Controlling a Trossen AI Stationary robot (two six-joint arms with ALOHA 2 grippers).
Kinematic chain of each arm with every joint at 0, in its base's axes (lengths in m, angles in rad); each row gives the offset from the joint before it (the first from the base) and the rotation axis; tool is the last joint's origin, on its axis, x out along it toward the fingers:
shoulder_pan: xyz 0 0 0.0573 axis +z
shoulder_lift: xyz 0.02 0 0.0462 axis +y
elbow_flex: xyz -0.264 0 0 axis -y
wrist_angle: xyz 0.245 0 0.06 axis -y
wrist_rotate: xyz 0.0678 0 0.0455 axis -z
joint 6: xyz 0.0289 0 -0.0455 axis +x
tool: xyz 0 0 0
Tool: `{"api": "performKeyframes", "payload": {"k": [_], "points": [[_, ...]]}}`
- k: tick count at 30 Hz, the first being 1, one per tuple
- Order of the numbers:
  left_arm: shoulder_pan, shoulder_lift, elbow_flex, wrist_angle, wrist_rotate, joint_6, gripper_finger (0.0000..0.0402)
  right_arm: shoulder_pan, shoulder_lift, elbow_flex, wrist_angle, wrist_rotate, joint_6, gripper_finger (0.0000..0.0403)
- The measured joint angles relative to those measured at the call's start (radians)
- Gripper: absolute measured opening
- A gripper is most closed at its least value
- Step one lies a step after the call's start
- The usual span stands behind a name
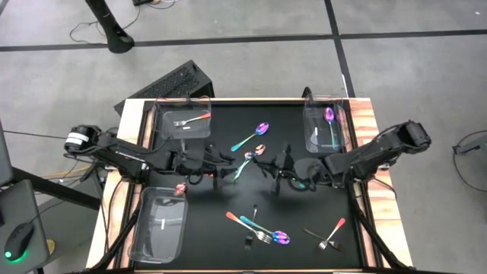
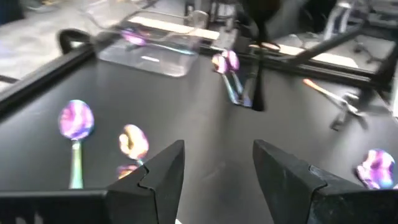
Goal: Sort silverware by color (type)
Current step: Put the black fork into the bottom transparent bin
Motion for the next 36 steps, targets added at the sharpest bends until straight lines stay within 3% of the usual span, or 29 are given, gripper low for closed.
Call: {"api": "performKeyframes", "payload": {"k": [9, 17, 21, 27, 32, 36], "points": [[-0.019, 0.084, 0.000, 0.165, 0.004, 0.019, 0.0178, -0.091, 0.121, 0.001, 0.317, -0.197, -0.081, 0.0007], [-0.019, 0.172, 0.000, 0.354, 0.023, 0.118, 0.0176, -0.092, 0.206, 0.000, 0.444, -0.231, -0.081, 0.0007], [-0.019, 0.196, 0.000, 0.378, 0.036, 0.130, 0.0135, -0.092, 0.209, 0.000, 0.464, -0.259, -0.080, 0.0007], [-0.019, 0.195, 0.000, 0.392, 0.034, 0.135, 0.0017, -0.092, 0.209, 0.000, 0.465, -0.285, -0.083, 0.0009], [-0.019, 0.193, 0.000, 0.367, 0.035, 0.135, 0.0014, -0.090, 0.209, 0.000, 0.457, -0.285, -0.056, 0.0017], [-0.032, 0.155, 0.002, 0.207, 0.025, 0.111, 0.0012, -0.084, 0.211, 0.000, 0.432, -0.231, -0.024, 0.0055]]}}
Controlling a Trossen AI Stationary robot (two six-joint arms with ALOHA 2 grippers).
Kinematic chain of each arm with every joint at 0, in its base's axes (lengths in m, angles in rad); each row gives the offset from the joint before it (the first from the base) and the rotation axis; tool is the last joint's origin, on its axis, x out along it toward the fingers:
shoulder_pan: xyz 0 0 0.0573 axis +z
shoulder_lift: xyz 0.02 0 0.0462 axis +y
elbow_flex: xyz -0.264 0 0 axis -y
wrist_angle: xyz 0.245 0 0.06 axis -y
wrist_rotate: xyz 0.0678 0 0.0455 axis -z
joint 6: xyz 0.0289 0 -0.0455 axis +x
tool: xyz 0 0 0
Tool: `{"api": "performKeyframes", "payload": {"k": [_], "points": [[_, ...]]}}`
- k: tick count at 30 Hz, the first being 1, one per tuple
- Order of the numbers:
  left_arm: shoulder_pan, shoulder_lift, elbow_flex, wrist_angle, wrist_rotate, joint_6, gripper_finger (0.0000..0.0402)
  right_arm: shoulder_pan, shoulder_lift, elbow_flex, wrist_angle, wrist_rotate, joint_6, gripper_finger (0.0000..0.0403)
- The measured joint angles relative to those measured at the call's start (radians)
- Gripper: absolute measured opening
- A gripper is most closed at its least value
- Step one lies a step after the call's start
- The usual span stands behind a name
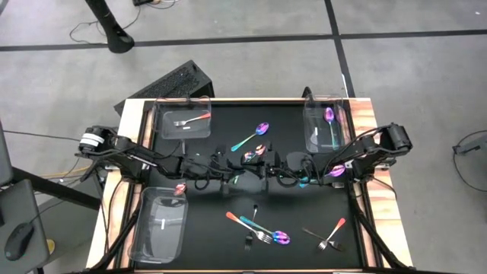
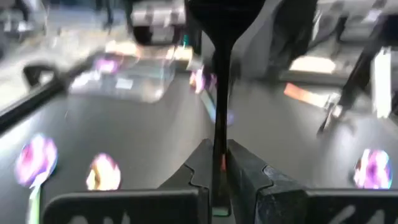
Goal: Sort silverware by color (type)
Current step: Put the black fork into the bottom transparent bin
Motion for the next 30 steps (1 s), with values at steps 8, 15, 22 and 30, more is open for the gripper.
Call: {"api": "performKeyframes", "payload": {"k": [8, 15, 22, 30], "points": [[-0.128, -0.256, -0.002, -0.550, -0.224, -0.154, 0.0011, 0.027, -0.003, 0.001, -0.049, 0.158, -0.062, 0.0148], [-0.232, -0.528, -0.002, -0.944, -0.095, -0.283, 0.0011, 0.016, -0.002, 0.001, -0.153, 0.222, -0.052, 0.0185], [-0.282, -0.729, -0.002, -1.265, 0.098, -0.493, 0.0016, -0.003, -0.002, 0.001, -0.201, 0.222, -0.004, 0.0185], [-0.294, -0.818, 0.001, -1.368, 0.146, -0.943, 0.0017, -0.011, -0.002, 0.001, -0.207, 0.222, 0.007, 0.0184]]}}
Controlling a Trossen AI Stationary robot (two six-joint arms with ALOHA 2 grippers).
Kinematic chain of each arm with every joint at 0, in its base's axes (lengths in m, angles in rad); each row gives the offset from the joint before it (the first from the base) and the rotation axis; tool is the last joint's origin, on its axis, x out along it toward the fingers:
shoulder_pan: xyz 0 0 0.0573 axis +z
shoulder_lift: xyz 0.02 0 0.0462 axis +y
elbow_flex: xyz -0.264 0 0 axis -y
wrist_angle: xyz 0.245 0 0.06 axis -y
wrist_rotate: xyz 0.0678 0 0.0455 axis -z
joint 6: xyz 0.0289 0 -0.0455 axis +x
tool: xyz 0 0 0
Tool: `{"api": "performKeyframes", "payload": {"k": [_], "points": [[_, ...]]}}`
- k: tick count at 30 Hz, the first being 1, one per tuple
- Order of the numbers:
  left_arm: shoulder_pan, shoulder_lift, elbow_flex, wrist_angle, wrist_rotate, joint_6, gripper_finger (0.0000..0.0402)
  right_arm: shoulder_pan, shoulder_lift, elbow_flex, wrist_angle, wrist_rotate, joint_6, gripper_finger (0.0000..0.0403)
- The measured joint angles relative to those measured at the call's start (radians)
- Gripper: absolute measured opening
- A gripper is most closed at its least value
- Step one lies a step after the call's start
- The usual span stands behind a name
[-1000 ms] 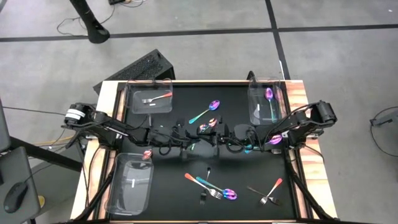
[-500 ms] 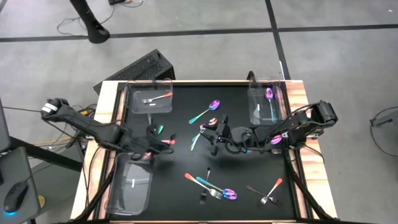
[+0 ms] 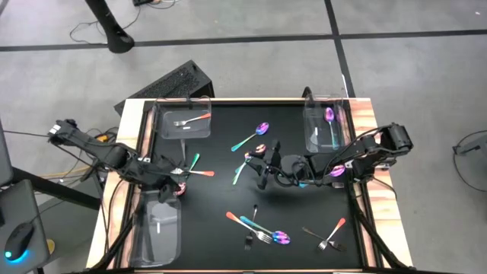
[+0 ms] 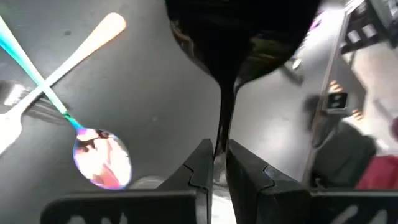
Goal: Sort silverware by color (type)
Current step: Put the black fork into the bottom transparent bin
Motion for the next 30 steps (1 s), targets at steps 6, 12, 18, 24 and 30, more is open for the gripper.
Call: {"api": "performKeyframes", "payload": {"k": [6, 12, 18, 24, 30], "points": [[-0.010, 0.001, 0.112, 0.002, -0.070, 0.048, 0.0018, -0.034, 0.000, 0.000, 0.004, -0.003, 0.019, 0.0183], [-0.136, 0.046, 0.179, 0.015, -0.093, -0.076, 0.0018, -0.028, 0.000, 0.000, -0.026, -0.008, 0.024, 0.0183], [-0.360, 0.180, 0.168, 0.028, -0.100, -0.438, 0.0017, -0.029, 0.000, 0.000, -0.058, -0.008, 0.027, 0.0183], [-0.545, 0.302, 0.168, 0.043, -0.129, -0.755, 0.0020, -0.038, 0.000, 0.000, -0.057, -0.008, 0.019, 0.0183], [-0.645, 0.385, 0.168, 0.043, -0.120, -0.948, 0.0021, -0.046, 0.000, 0.000, -0.057, -0.009, 0.018, 0.0183]]}}
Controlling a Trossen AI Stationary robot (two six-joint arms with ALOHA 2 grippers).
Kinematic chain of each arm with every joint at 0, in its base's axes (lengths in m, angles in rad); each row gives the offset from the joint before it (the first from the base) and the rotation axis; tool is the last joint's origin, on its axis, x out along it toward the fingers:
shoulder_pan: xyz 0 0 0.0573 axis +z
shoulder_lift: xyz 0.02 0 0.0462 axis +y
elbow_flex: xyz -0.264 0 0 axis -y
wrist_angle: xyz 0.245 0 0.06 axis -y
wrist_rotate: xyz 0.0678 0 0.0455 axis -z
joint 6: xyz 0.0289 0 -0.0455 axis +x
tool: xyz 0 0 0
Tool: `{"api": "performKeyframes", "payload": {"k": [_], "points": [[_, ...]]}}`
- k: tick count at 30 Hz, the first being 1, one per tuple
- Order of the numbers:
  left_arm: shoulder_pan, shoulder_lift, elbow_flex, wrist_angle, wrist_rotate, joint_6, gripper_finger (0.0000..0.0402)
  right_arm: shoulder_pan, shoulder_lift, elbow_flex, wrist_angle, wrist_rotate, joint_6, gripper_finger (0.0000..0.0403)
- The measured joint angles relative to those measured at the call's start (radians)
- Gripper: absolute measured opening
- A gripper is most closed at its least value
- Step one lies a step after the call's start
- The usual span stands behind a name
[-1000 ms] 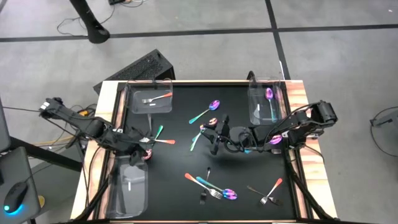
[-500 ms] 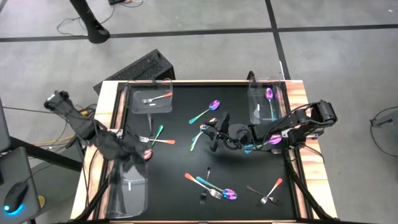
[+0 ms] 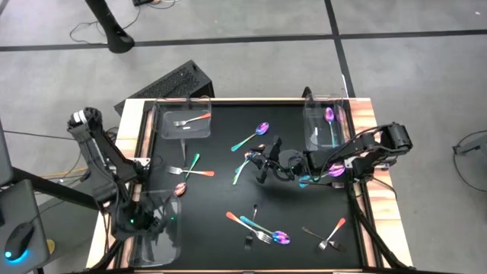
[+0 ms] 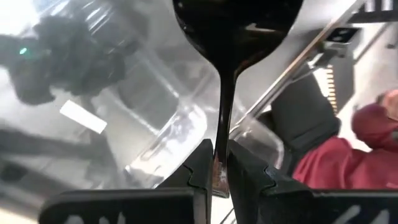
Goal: Sort silverware by color (type)
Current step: Put the black fork into the bottom transparent bin, then put the violet spoon into the top right transparent bin
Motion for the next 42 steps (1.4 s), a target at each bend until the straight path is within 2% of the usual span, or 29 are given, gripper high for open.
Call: {"api": "performKeyframes", "payload": {"k": [6, 11, 18, 21, 24, 27, 30, 37, 39, 42], "points": [[-0.005, 0.040, 0.000, -0.033, 0.101, -0.053, 0.0029, -0.003, 0.000, 0.000, 0.000, -0.003, 0.000, 0.0183], [-0.003, 0.058, 0.000, -0.084, 0.138, -0.064, 0.0072, 0.011, 0.000, 0.000, -0.002, -0.003, 0.000, 0.0183], [0.009, 0.060, 0.000, -0.192, 0.131, -0.068, 0.0150, 0.010, 0.000, 0.000, -0.010, -0.018, 0.004, 0.0183], [0.036, 0.060, 0.000, -0.241, 0.109, -0.035, 0.0167, 0.010, 0.000, 0.000, -0.010, -0.088, 0.017, 0.0183], [0.089, 0.049, 0.000, -0.288, 0.045, 0.041, 0.0173, 0.010, 0.000, 0.000, -0.009, -0.140, 0.022, 0.0183], [0.170, 0.018, 0.000, -0.318, -0.057, 0.164, 0.0174, 0.010, 0.000, 0.000, -0.030, -0.157, 0.023, 0.0183], [0.264, -0.023, 0.000, -0.308, -0.180, 0.355, 0.0174, 0.016, 0.000, 0.000, -0.048, -0.158, 0.028, 0.0183], [0.477, -0.080, 0.000, -0.076, -0.432, 0.952, 0.0174, 0.017, 0.000, 0.000, -0.115, -0.159, 0.146, 0.0170], [0.530, -0.071, 0.000, 0.007, -0.467, 1.106, 0.0174, 0.017, 0.000, 0.000, -0.148, -0.159, 0.162, 0.0164], [0.609, -0.033, 0.000, 0.118, -0.467, 1.288, 0.0174, 0.014, -0.023, 0.006, -0.263, -0.161, 0.165, 0.0159]]}}
